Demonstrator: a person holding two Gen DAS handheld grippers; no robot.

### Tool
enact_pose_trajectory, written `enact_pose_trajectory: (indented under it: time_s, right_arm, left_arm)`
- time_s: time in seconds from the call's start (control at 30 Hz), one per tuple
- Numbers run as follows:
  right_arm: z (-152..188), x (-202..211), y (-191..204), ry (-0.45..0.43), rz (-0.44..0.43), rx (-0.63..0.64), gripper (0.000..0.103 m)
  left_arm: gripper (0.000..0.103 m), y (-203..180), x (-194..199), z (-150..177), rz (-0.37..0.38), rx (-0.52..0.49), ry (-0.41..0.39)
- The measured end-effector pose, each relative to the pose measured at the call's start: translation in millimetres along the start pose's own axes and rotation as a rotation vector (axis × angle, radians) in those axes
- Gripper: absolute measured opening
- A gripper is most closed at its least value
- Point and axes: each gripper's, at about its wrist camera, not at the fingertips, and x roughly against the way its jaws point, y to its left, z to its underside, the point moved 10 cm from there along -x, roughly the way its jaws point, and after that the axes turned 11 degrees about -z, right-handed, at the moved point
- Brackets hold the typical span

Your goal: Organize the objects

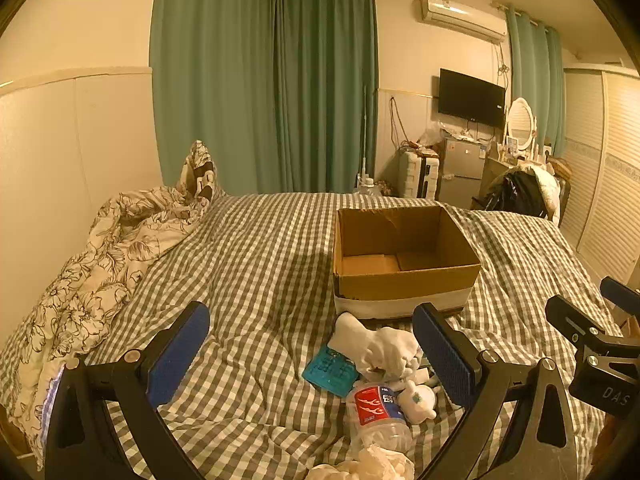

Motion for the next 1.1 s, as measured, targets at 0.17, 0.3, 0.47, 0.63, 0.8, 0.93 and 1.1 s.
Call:
enact_pose_trajectory:
  time_s: [0.17, 0.3, 0.47, 0.63, 0.8, 0.93, 1.1]
  right_arm:
    - [-0.3, -0.1, 1.8, 0.001, -0.001, 0.0, 0.103]
    - [-0.8, 0.0, 1.5, 0.002, 0.0, 0.0, 0.103]
    - [0.3, -1.8, 2.0, 0.005, -0.003, 0.001, 0.103]
    - [1.2, -1.9, 3.2, 0.007, -0.005, 0.001, 0.103]
    - [2.0, -2.9, 2.8, 0.01, -0.008, 0.002, 0.103]
    - [1.8, -2.7, 2.9, 0.01, -0.008, 0.002, 0.103]
    - [1.2, -2.6, 3.1, 0.011, -0.007, 0.002, 0.103]
  left_arm:
    - [0.103, 0.0, -2.1, 2.9, 0.0, 0.006, 0.008]
    - [0.103, -0.4, -2.8, 4.7, 0.001, 0.005, 0.01]
    - [0.103, -1.0, -2.3, 5.3, 0.005, 0.003, 0.011]
    - [0.103, -1.5, -2.1, 5.2, 0.006, 0.0, 0.014]
    - [0.103, -1.5, -2.3, 4.9, 0.0, -0.004, 0.014]
    - [0.103, -2.6, -3.0, 4.4, -0.004, -0.01, 0.016]
    - [0.103, -3.0, -3.4, 2.9, -0.005, -0.013, 0.015]
